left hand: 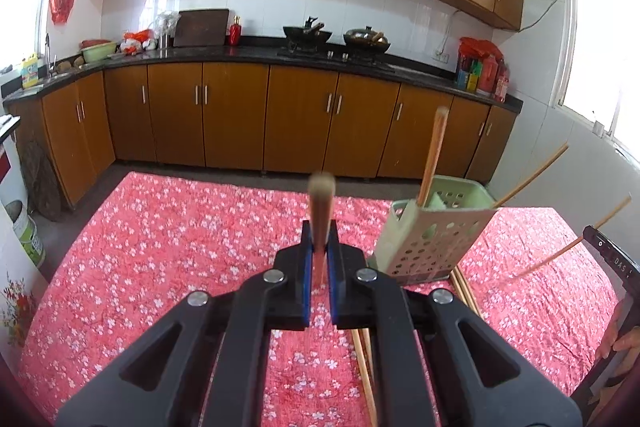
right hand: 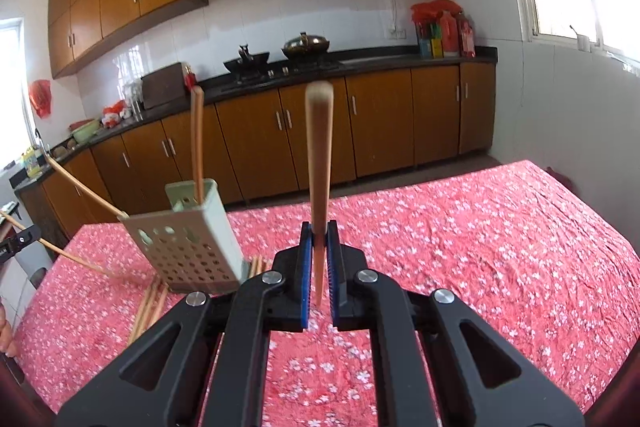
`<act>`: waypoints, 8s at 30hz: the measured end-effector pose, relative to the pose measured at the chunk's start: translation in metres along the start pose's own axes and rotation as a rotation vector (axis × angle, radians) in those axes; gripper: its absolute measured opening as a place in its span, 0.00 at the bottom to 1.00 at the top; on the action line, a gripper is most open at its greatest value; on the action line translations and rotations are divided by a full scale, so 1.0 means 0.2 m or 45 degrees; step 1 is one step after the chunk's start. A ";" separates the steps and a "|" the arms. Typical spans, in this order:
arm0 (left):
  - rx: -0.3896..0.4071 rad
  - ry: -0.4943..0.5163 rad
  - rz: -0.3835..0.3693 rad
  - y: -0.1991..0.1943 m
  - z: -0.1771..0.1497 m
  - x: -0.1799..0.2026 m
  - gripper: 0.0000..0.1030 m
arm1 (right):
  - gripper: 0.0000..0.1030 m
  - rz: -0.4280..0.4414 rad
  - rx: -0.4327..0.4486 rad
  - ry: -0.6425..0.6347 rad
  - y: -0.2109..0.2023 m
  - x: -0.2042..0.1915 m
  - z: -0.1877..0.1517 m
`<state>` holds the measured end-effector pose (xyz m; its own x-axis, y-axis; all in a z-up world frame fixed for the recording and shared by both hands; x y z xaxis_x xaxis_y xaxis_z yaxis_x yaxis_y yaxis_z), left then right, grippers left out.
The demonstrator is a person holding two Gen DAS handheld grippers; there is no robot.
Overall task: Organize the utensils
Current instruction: 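Raise the left gripper's chopstick into the holder while the right gripper inserts its chopstick, then open the left gripper to drop its chopstick while the right gripper releases its chopstick, then lower the left gripper onto a third chopstick and close while the right gripper grasps one, then lift the left gripper's chopstick over the holder while the right gripper raises its chopstick there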
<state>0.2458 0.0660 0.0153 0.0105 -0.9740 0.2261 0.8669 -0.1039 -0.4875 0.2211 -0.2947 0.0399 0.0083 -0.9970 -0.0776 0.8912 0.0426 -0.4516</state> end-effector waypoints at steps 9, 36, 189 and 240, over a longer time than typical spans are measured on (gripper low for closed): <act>0.089 0.013 -0.141 -0.15 0.17 0.18 0.07 | 0.08 0.189 0.146 0.057 -0.14 -0.15 0.22; 0.226 -0.083 -0.218 0.27 0.54 0.57 0.08 | 0.12 0.224 0.302 0.028 0.17 -0.41 0.49; -0.459 -0.052 0.099 0.58 -0.67 -0.14 0.09 | 0.18 -0.019 -0.545 -0.097 0.53 -0.13 -0.65; 0.086 -0.001 -0.185 -0.21 0.18 0.20 0.08 | 0.08 0.252 0.276 0.036 -0.25 -0.15 0.41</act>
<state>0.2276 0.0381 0.0759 -0.1171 -0.9497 0.2906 0.8907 -0.2298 -0.3922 0.2138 -0.2714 0.1383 0.1816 -0.9683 -0.1714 0.9497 0.2180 -0.2250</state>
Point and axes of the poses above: each gripper's, at about its wrist camera, not at the fingertips, and y roughly the way its jaws point, x to its right, z to its top, the point moved 7 cm from there along y, roughly the way its jaws point, and after that the axes turned 7 degrees about -y, right-handed, at the moved point
